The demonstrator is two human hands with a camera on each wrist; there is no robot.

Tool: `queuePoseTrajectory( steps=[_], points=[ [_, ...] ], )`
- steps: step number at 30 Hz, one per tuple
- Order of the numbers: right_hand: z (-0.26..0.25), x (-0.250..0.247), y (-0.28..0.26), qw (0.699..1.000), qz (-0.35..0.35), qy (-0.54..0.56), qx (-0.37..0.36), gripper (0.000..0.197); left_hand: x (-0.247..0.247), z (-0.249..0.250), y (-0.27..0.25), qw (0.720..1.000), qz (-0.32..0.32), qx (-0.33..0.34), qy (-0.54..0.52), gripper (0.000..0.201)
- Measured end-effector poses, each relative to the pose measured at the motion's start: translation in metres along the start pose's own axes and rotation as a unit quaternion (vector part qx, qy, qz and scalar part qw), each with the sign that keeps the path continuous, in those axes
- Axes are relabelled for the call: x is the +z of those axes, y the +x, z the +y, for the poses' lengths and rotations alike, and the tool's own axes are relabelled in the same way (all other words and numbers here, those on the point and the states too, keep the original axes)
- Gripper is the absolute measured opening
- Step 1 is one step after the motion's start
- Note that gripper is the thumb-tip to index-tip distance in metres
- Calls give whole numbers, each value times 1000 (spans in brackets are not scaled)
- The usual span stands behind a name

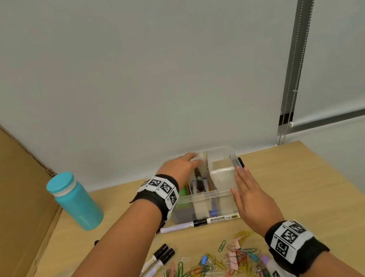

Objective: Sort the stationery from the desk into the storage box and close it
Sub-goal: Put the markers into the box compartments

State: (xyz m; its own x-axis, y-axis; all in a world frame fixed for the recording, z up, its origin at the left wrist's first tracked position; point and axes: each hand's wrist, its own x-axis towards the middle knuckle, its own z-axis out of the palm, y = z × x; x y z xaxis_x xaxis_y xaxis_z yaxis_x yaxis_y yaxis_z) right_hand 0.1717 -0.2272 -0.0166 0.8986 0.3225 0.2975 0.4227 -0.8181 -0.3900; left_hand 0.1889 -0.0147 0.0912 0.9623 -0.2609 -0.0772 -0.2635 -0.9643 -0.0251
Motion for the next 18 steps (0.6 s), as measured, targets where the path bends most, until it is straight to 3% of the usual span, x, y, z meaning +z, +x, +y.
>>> queuePoseTrajectory(
  steps=[4, 10, 13, 16, 18],
  points=[
    [1, 1, 0, 1000, 7, 0, -3, 72, 11, -11, -13, 996, 79, -16, -39, 59],
    [0, 0, -3, 1000, 10, 11, -11, 61, 40, 3, -68, 958, 256, 8, -130, 26],
    [-4, -6, -9, 993, 34, 110, -1, 56, 65, 19, -87, 970, 196, -20, -141, 32],
    [-5, -7, -20, 967, 148, 184, 98, 46, 99, 25, -87, 990, 73, -43, -109, 44],
    [2, 1, -23, 954, 173, 183, 164, 32, 117, 24, -82, 993, -9, -69, -93, 57]
  ],
)
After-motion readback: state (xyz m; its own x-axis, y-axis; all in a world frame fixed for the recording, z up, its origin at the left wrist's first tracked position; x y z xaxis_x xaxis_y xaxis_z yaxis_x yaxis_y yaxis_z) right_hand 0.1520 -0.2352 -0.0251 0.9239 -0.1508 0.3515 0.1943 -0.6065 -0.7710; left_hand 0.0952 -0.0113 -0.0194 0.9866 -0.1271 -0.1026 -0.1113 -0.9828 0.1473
